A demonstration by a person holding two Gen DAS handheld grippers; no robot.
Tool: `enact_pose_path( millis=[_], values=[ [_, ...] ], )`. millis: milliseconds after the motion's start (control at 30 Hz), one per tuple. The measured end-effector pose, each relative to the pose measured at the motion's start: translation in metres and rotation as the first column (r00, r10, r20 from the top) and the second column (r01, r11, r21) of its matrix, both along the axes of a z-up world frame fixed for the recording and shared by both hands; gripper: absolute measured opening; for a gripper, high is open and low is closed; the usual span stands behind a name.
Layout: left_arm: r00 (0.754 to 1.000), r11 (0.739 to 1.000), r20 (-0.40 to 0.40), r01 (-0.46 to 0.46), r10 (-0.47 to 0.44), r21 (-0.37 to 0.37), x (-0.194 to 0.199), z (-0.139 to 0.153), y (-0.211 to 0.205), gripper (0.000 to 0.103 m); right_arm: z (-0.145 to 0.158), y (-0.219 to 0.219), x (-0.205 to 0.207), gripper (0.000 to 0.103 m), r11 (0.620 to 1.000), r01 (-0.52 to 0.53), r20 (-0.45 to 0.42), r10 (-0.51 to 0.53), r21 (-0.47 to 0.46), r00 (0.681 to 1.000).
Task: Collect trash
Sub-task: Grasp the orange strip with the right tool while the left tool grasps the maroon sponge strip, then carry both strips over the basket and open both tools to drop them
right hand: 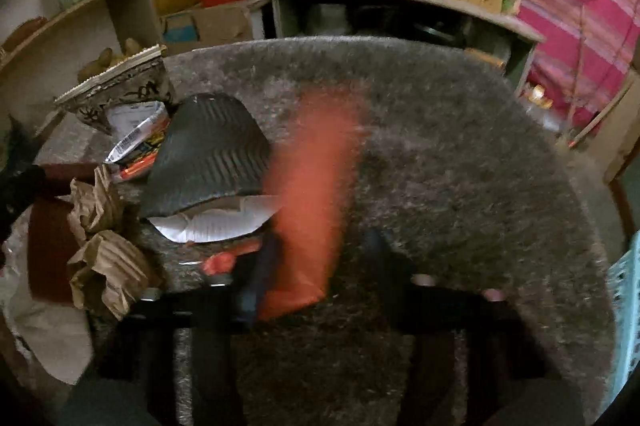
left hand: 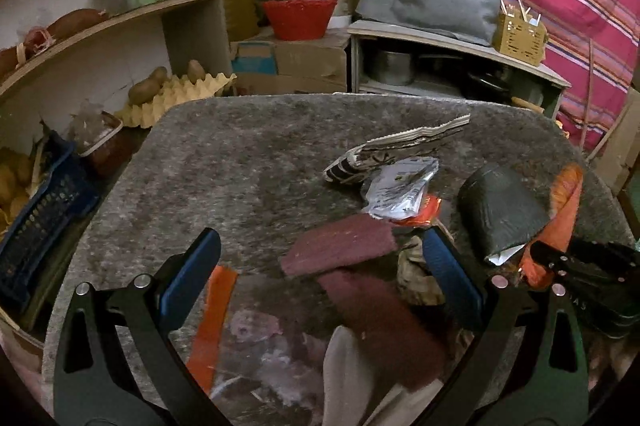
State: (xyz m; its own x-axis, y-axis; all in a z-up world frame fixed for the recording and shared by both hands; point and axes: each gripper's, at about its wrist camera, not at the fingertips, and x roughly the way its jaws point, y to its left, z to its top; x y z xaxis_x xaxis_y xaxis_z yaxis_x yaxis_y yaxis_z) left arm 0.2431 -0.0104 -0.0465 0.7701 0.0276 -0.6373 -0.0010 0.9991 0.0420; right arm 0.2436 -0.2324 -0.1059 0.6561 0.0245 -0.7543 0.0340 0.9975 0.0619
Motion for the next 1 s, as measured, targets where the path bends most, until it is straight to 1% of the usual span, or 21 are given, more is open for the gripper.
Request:
enact_pose_path(
  millis=[33, 67, 100, 200, 267, 367, 467, 567, 600, 633, 667, 700, 833, 900, 1000],
  values=[
    [1.000, 1.000, 0.000, -0.001, 0.001, 0.010, 0.001, -0.001, -0.001, 0.098, 0.000, -0.001, 0.000, 0.029, 1.000, -0.012, 0.003, 0.012, 0.007, 1.000],
    [1.000, 1.000, -0.004, -0.002, 0.002, 0.021, 0.003, -0.004, -0.002, 0.098, 0.001, -0.001, 0.000, 0.018, 1.000, -0.023, 0.011, 0.023, 0.008, 1.000],
    [1.000, 1.000, -0.007, -0.006, 0.006, 0.027, 0.004, -0.006, -0.002, 0.098, 0.002, -0.002, -0.001, 0.014, 1.000, -0.025, 0.018, 0.025, 0.005, 1.000],
    [0.999, 0.999, -0.020, -0.034, 0.034, 0.026, 0.010, -0.010, 0.005, 0.098, 0.005, -0.008, -0.004, 0.008, 1.000, -0.021, 0.040, 0.021, 0.013, 0.999],
    [0.998, 0.999, -0.027, -0.051, 0.051, -0.005, 0.013, -0.010, 0.013, 0.098, 0.008, -0.015, -0.006, 0.008, 1.000, -0.007, 0.056, 0.006, 0.015, 0.998],
    [0.998, 0.997, -0.032, -0.052, 0.051, -0.050, 0.014, -0.010, 0.018, 0.096, 0.010, -0.019, -0.007, 0.008, 1.000, -0.005, 0.064, 0.004, 0.013, 0.998],
    [0.999, 0.999, -0.028, -0.026, 0.025, -0.040, 0.015, -0.012, 0.014, 0.089, 0.010, -0.020, -0.009, 0.008, 1.000, -0.005, 0.071, 0.004, 0.013, 0.997],
    [1.000, 0.999, -0.017, 0.012, -0.012, -0.036, 0.016, -0.013, 0.008, 0.078, 0.012, -0.020, -0.011, 0.007, 1.000, -0.009, 0.080, 0.008, 0.012, 0.997],
    [1.000, 0.999, -0.018, 0.018, -0.019, -0.039, 0.016, -0.012, 0.007, 0.071, 0.012, -0.021, -0.012, 0.007, 1.000, -0.010, 0.083, 0.009, 0.014, 0.996],
    [0.999, 0.999, -0.017, 0.026, -0.027, -0.045, 0.016, -0.012, 0.006, 0.061, 0.013, -0.021, -0.013, 0.007, 1.000, -0.011, 0.085, 0.010, 0.016, 0.996],
    [0.999, 0.998, -0.019, 0.030, -0.031, -0.047, 0.016, -0.012, 0.006, 0.056, 0.013, -0.021, -0.013, 0.007, 1.000, -0.013, 0.087, 0.011, 0.018, 0.996],
    [0.999, 0.998, -0.024, 0.036, -0.037, -0.048, 0.016, -0.012, 0.005, 0.053, 0.012, -0.022, -0.014, 0.007, 1.000, -0.013, 0.089, 0.011, 0.019, 0.996],
    [0.999, 0.999, -0.012, 0.046, -0.046, -0.007, 0.011, -0.012, 0.000, 0.052, 0.013, -0.023, -0.015, 0.007, 1.000, -0.011, 0.100, 0.009, 0.021, 0.995],
    [0.999, 0.999, 0.018, 0.031, -0.032, 0.023, 0.007, -0.007, -0.002, 0.052, 0.015, -0.022, -0.018, 0.007, 1.000, -0.013, 0.108, 0.011, 0.012, 0.994],
    [0.999, 1.000, 0.044, 0.020, -0.020, 0.011, 0.002, 0.003, 0.002, 0.052, 0.018, -0.025, -0.024, 0.007, 1.000, -0.005, 0.126, 0.005, 0.002, 0.992]
  ],
)
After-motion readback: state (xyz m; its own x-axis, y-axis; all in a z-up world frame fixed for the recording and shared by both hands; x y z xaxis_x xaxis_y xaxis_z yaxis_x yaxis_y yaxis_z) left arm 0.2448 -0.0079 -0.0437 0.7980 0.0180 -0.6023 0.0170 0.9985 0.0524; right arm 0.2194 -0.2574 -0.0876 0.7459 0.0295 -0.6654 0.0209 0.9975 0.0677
